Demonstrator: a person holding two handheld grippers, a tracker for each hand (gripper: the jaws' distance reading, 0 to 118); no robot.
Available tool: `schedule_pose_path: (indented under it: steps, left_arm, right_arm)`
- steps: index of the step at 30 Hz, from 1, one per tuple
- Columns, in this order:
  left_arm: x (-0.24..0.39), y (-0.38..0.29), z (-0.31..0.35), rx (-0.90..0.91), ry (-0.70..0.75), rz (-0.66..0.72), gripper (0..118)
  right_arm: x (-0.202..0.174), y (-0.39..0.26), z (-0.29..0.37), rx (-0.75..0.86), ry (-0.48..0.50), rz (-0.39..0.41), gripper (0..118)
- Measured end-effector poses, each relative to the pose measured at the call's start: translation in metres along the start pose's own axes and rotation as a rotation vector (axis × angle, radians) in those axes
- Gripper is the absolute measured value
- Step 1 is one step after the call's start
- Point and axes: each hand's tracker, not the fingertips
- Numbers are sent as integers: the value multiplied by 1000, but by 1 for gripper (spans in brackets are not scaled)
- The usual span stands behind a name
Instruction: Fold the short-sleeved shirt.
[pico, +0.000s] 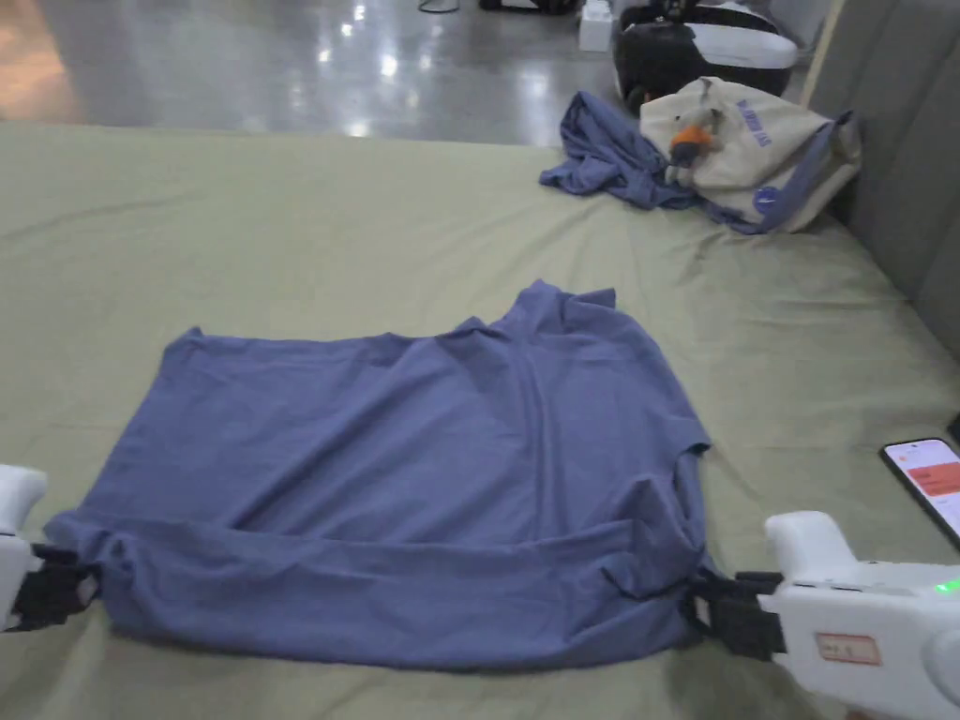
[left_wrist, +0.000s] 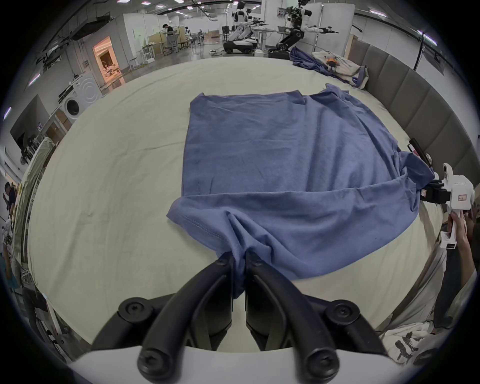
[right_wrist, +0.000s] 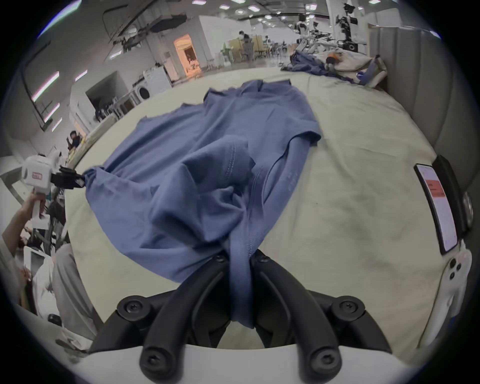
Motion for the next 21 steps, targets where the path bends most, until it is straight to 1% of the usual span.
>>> schedule_pose_path:
  steps: [1, 2, 4, 5, 7, 8, 9, 10, 11, 12, 13, 16, 19, 21]
  left_arm:
    - [-3, -2, 3, 5, -13, -3, 9]
    - [-5, -4, 8, 24, -14, 4, 8]
    - [-9, -7, 16, 30, -13, 11, 8]
    - [-15, -8, 20, 24, -36, 28, 8]
    - [-20, -14, 28, 45, -9, 41, 8]
    - [-24, -16, 32, 23, -37, 47, 8]
    - [-24, -22, 36, 39, -32, 54, 8]
    - [-24, -25, 40, 17, -45, 52, 8]
    - [-23, -29, 45, 15, -43, 46, 8]
    - [-20, -35, 49, 14, -45, 35, 8]
    - [-19, -41, 53, 10, -52, 25, 8]
    - [-18, -57, 60, 2, -65, 25, 8]
    - [-19, -69, 65, 10, -70, 45, 8]
    - [-22, -76, 64, 5, -77, 65, 8]
  right_arm:
    - [-2, -1, 5, -12, 28, -22, 13]
    - [-3, -5, 11, 22, 41, -46, 13]
    - [-3, -9, 18, 9, 78, -87, 13]
    - [-6, -12, 24, 24, 65, -77, 13]
    - [-8, -15, 31, 11, 79, -82, 13]
    - [-11, -16, 33, 0, 79, -81, 13]
    - [-14, -18, 37, -7, 74, -75, 13]
    - [-17, -22, 42, 0, 73, -71, 13]
    - [-21, -23, 47, -15, 86, -74, 13]
    - [-26, -27, 53, -15, 85, -69, 13]
    - [-33, -32, 61, -14, 85, -45, 13]
    - [-48, -46, 76, -33, 94, -23, 13]
    - [-58, -60, 89, -51, 88, -13, 13]
    - [-58, -65, 93, -60, 83, -13, 13]
